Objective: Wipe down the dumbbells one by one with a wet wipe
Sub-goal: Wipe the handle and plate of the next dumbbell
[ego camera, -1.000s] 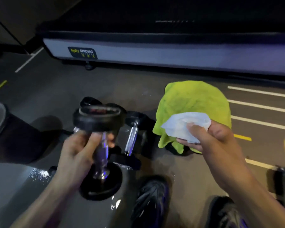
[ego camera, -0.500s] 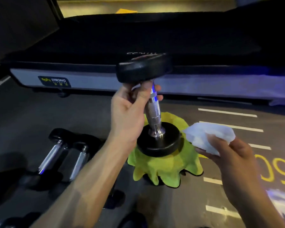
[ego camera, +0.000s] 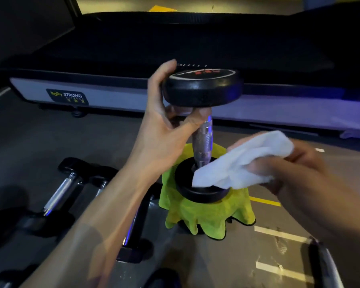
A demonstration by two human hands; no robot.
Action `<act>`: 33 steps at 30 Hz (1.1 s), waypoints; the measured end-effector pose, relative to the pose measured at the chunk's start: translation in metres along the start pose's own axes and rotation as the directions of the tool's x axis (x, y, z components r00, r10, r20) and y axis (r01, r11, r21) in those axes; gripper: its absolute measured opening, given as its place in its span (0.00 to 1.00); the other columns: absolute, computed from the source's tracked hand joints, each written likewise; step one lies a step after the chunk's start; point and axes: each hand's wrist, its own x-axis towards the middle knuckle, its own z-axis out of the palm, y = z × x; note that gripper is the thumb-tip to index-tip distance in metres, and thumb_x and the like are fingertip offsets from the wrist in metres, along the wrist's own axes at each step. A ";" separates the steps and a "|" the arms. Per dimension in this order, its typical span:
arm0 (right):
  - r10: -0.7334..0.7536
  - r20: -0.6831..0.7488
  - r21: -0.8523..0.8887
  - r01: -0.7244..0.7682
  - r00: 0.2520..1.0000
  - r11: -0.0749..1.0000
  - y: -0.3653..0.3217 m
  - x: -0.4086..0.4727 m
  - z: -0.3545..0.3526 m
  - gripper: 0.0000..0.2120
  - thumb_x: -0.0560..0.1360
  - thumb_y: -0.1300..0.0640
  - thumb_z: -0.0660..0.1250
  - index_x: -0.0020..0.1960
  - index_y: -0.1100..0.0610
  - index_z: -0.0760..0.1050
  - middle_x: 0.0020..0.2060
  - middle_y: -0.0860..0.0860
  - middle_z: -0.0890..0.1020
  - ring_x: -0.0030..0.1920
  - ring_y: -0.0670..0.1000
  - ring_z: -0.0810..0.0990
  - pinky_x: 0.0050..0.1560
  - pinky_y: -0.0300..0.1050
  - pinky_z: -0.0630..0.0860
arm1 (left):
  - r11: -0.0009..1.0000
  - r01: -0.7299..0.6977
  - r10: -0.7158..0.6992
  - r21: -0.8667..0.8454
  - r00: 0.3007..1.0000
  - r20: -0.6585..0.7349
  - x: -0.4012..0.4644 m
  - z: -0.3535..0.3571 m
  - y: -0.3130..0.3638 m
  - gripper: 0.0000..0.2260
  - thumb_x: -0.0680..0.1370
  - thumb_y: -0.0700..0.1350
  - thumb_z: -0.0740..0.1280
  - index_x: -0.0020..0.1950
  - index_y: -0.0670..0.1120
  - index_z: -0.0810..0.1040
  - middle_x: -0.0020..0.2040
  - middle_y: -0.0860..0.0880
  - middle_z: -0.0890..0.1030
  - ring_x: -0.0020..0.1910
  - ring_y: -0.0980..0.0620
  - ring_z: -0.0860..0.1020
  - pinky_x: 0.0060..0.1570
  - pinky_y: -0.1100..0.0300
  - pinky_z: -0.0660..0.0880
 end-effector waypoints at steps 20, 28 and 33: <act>-0.254 -0.164 -0.810 0.017 0.953 0.586 0.049 0.012 0.027 0.10 0.69 0.59 0.75 0.42 0.49 0.75 0.35 0.43 0.77 0.38 0.45 0.73 0.35 0.36 0.67 | 0.939 -0.097 0.089 0.329 0.995 0.037 0.012 0.001 0.014 0.26 0.75 0.45 0.78 0.69 0.48 0.69 0.61 0.55 0.78 0.61 0.55 0.78 0.62 0.50 0.79; 0.022 0.147 -0.832 0.112 0.989 0.543 0.026 -0.013 0.020 0.20 0.79 0.48 0.54 0.64 0.38 0.79 0.58 0.34 0.72 0.58 0.41 0.75 0.54 0.39 0.72 | 0.933 -0.095 0.091 0.346 0.995 0.028 0.015 -0.001 0.012 0.26 0.75 0.46 0.77 0.68 0.49 0.69 0.60 0.55 0.79 0.60 0.55 0.78 0.61 0.47 0.78; 0.052 0.155 -0.885 0.115 0.987 0.451 0.027 0.008 0.021 0.16 0.81 0.49 0.63 0.63 0.31 0.77 0.52 0.38 0.73 0.51 0.43 0.74 0.49 0.43 0.73 | 0.935 -0.104 0.099 0.339 0.995 0.032 0.017 0.002 0.010 0.26 0.75 0.46 0.78 0.68 0.48 0.69 0.59 0.54 0.78 0.59 0.53 0.78 0.61 0.46 0.78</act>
